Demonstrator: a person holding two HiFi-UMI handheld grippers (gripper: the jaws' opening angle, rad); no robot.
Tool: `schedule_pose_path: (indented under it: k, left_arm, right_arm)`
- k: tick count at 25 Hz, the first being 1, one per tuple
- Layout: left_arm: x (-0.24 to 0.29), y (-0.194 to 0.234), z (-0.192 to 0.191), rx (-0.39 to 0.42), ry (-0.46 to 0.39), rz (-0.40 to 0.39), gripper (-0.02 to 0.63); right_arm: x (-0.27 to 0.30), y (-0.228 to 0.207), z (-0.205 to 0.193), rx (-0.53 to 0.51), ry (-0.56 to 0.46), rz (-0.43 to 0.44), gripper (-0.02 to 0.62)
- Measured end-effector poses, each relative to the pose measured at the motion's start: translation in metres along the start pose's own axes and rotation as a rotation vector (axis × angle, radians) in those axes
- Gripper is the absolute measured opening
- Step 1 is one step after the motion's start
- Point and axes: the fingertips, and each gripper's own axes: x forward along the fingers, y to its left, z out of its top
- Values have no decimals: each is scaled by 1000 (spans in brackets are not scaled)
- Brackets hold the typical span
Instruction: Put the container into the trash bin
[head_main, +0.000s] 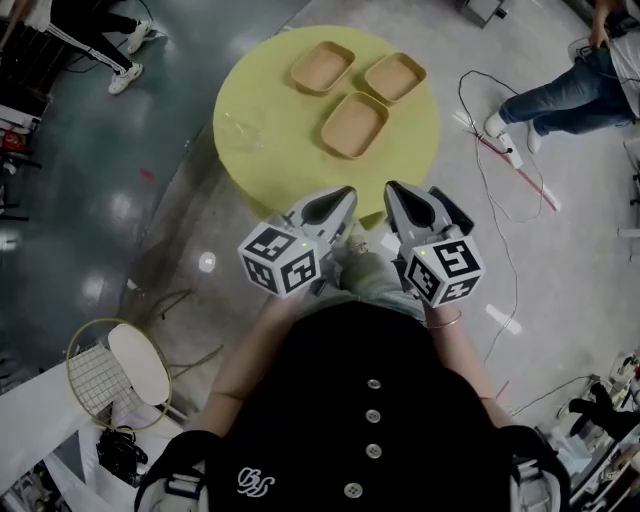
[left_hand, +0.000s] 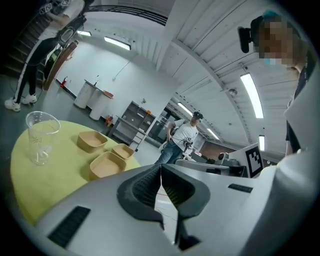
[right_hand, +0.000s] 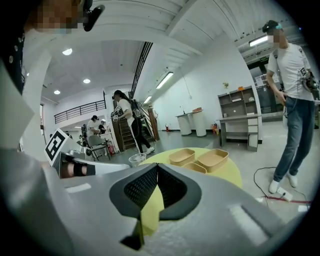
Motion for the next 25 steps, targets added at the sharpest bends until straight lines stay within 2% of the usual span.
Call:
schedule_pose_path:
  k: [9,14,22,25]
  left_arm:
    - [20,20,14,-35,-37,83,17]
    - [27,35,18,-87,-66,138,17]
    - [28,61,13,-144,-84,240,17]
    - [28,74,8,-163,-78,269,16]
  right_arm:
    - [41,-8,4,-21,75,133,5]
    - [64,-15,2,-44,119,197,5]
    - [91,-15,-14,-169,224,289,5]
    - [104,-12,-26,-267,269,322,5]
